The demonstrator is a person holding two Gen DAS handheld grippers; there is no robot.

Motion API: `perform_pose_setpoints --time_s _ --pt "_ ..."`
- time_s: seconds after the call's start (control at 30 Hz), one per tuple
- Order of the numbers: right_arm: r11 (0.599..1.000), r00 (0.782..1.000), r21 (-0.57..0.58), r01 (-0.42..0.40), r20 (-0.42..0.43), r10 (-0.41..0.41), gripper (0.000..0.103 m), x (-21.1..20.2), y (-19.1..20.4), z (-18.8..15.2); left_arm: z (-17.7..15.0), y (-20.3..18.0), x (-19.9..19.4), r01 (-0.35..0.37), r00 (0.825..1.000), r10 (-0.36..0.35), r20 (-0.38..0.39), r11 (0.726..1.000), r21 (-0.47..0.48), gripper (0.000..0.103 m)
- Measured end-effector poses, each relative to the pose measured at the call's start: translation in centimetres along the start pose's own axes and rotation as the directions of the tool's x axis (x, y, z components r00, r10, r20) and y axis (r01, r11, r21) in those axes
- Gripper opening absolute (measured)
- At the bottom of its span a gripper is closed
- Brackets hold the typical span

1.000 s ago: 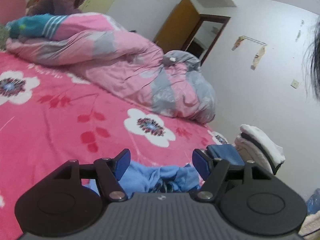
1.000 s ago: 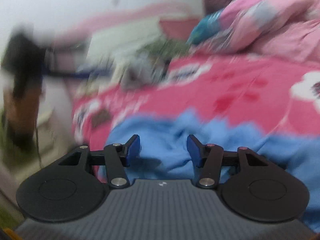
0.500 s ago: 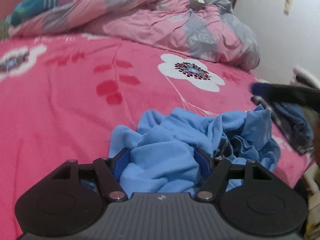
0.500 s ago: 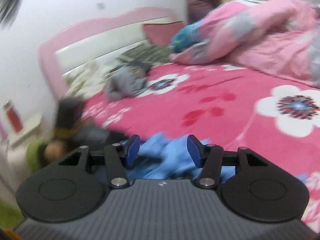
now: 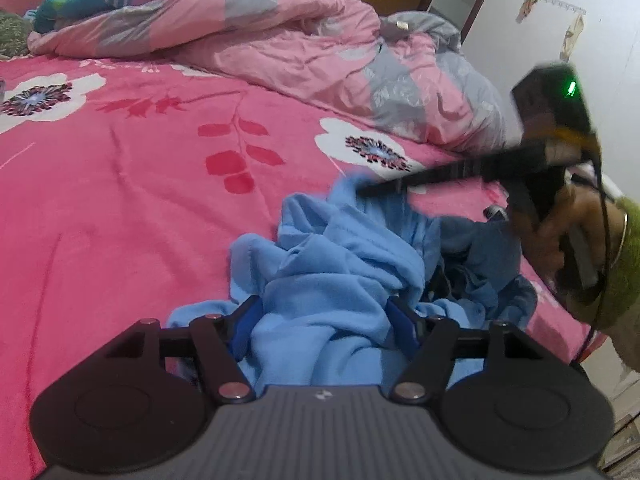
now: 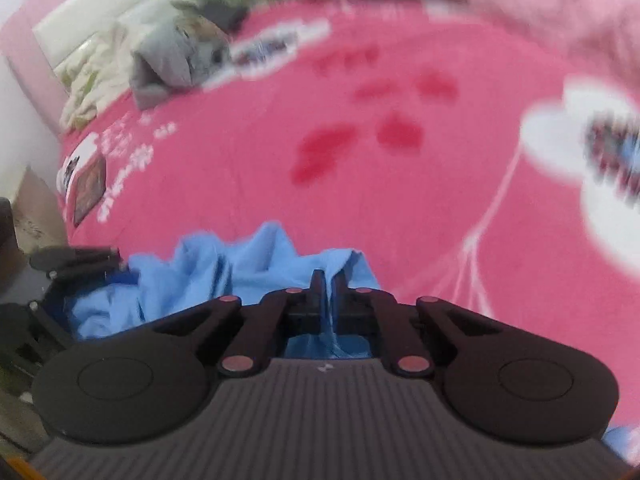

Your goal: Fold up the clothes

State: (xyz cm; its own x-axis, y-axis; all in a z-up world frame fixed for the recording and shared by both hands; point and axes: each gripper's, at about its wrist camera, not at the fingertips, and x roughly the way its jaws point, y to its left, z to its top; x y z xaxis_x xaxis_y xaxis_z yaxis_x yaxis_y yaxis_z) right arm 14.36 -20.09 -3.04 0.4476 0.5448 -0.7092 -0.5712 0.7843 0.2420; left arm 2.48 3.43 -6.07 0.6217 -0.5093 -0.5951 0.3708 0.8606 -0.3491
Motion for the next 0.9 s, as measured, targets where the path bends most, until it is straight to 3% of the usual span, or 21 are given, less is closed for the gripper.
perform_pose_setpoints --time_s 0.2,0.37,0.47,0.5,0.57,0.63,0.8,0.9 --pt "0.995 0.971 -0.099 0.027 0.238 -0.002 0.001 -3.0 2.8 5.4 -0.3 0.7 -2.0 -0.022 0.999 0.023 0.041 0.999 -0.032 0.067" --pt "0.985 0.956 -0.172 0.006 0.290 0.045 0.001 -1.9 5.1 7.2 0.0 2.0 -4.3 -0.061 0.992 0.069 0.103 0.996 -0.070 0.068" --pt "0.977 0.960 -0.200 0.071 0.278 -0.013 0.003 -0.3 5.4 7.4 0.4 3.0 -5.1 -0.083 0.988 0.095 0.118 0.991 -0.102 0.068" --pt "0.976 0.961 -0.199 0.089 0.275 -0.032 0.008 0.2 5.3 7.2 0.6 3.1 -5.2 -0.085 0.988 0.097 0.119 0.991 -0.108 0.068" --pt "0.985 0.959 -0.130 0.110 0.273 -0.071 0.028 0.5 4.2 7.0 0.9 3.3 -5.3 -0.084 0.988 0.098 0.124 0.990 -0.114 0.068" --pt "0.995 0.943 -0.030 0.096 0.322 -0.082 0.048 -1.2 2.3 6.2 1.0 3.3 -5.3 -0.082 0.988 0.095 0.121 0.991 -0.110 0.068" --pt "0.982 0.906 0.179 0.055 0.405 -0.125 0.058 -6.9 -2.0 2.7 1.0 2.7 -4.4 -0.072 0.992 0.082 0.099 0.993 -0.098 0.068" --pt "0.958 0.923 0.284 0.040 0.358 -0.145 0.068 -9.0 -4.0 -0.5 1.2 2.3 -3.6 -0.070 0.994 0.077 0.084 0.994 -0.086 0.068"
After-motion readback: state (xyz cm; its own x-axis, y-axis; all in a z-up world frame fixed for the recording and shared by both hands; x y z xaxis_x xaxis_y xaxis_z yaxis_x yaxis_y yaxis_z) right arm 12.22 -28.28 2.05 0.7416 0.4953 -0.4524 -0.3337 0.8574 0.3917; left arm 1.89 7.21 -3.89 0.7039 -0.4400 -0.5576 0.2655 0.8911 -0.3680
